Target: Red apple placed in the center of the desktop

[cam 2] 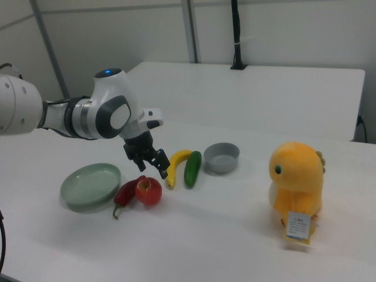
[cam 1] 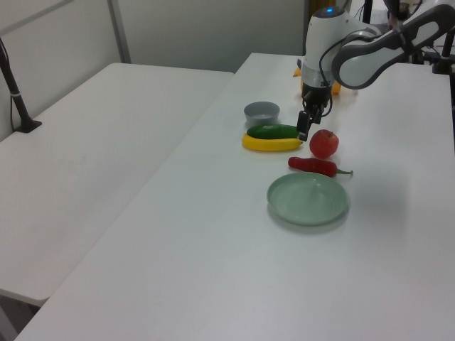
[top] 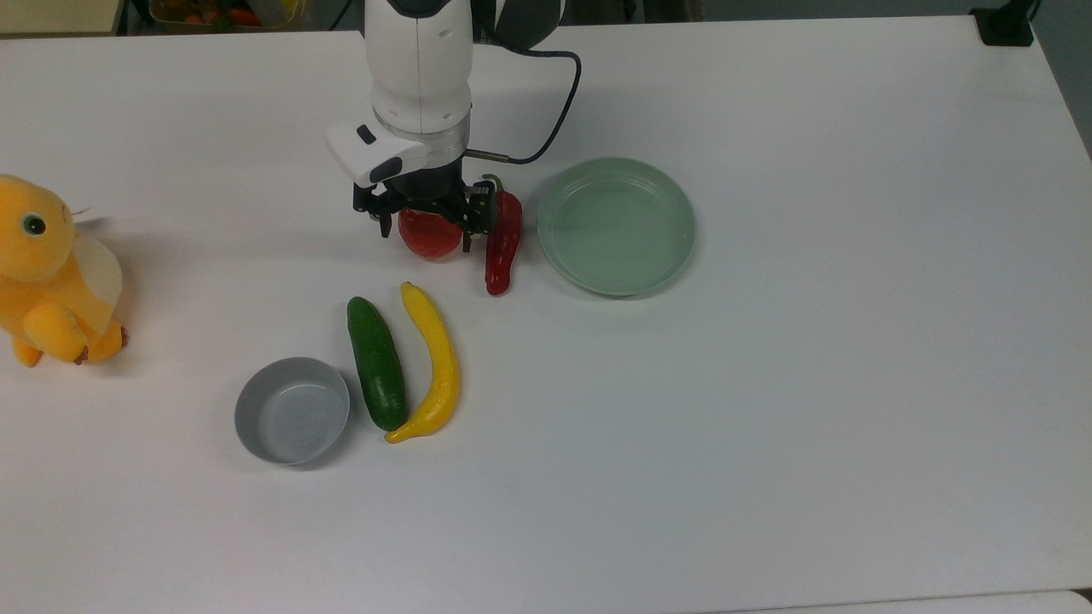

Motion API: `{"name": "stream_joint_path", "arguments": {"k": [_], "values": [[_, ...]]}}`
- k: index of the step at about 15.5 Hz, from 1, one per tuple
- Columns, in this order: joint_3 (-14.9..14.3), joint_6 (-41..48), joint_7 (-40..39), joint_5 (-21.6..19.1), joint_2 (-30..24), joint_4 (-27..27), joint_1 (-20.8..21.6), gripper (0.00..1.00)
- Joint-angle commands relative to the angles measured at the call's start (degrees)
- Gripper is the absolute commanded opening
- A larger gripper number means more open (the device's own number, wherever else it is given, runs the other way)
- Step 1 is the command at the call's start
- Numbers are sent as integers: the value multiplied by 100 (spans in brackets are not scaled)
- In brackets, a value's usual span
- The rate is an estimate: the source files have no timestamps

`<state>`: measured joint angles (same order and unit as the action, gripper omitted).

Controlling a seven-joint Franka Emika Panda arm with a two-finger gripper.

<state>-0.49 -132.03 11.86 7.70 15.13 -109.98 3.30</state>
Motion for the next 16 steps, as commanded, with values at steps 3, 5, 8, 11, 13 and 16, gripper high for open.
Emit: {"name": "stream_joint_path", "arguments": {"k": [3, 5, 8, 11, 13, 16], "values": [[32, 141, 307, -14, -273, 108, 3, 100], [32, 535, 422, -14, -326, 354, -5, 100], [32, 1317, 518, -49, -440, 723, 3, 100], [32, 1574, 887, -58, -730, 742, 39, 100], [40, 1592, 1011, -163, -888, 733, 39, 100], [76, 1732, 1055, -461, -1213, 698, 30, 100]]}}
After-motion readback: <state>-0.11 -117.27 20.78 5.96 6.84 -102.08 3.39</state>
